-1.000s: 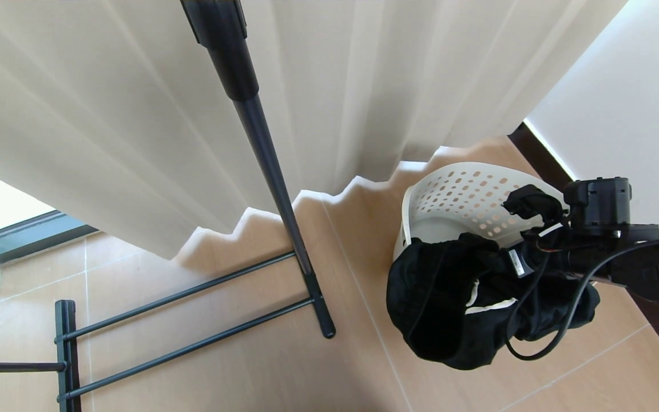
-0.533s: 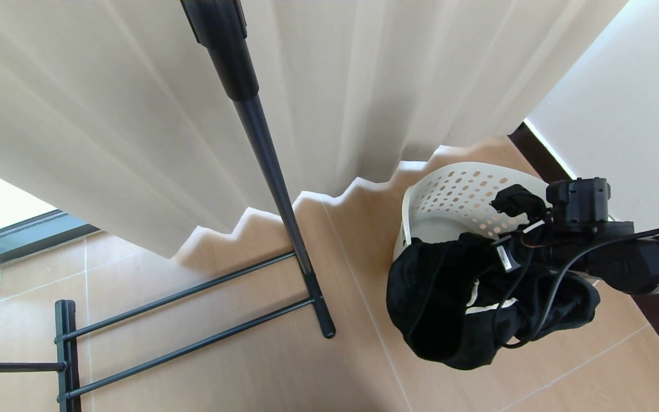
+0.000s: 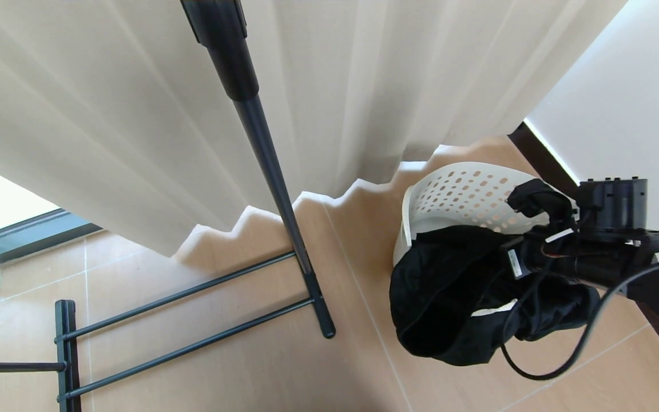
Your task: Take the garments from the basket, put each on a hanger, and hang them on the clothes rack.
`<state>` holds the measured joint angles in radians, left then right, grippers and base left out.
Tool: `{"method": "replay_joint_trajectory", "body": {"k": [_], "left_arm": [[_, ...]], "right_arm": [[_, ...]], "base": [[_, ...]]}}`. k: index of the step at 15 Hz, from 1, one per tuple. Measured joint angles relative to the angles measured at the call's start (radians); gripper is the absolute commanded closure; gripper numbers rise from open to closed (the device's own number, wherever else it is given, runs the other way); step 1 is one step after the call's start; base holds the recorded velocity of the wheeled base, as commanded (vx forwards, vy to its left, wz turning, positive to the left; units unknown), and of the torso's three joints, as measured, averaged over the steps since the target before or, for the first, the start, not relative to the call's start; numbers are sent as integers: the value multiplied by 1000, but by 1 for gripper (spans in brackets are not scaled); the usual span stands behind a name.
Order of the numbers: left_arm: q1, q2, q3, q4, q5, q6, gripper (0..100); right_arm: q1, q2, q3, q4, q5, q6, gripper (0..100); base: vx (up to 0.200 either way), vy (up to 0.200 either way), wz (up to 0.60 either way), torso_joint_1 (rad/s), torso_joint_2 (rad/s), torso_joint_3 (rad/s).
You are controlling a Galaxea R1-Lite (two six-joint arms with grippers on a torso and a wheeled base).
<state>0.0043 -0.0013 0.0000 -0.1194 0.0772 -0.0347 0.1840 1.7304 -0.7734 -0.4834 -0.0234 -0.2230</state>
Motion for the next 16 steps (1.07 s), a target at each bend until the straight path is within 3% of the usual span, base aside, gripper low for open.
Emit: {"method": "replay_joint_trajectory", "body": {"k": [3,8,16], "left_arm": [[0,0,0,0,0,0,0],[-1,0,0,0,-2,3,0],[0,0,0,0,-2,3,0]], "right_arm": [[115,-199,136,1,-24,67,100],[357,-516,300,4,-154,104,100],[398,-624,330,3,-161,105,100]], "base": [[0,0,0,0,0,0],[0,0,0,0,0,0],[0,0,0,1,0,44]]}}
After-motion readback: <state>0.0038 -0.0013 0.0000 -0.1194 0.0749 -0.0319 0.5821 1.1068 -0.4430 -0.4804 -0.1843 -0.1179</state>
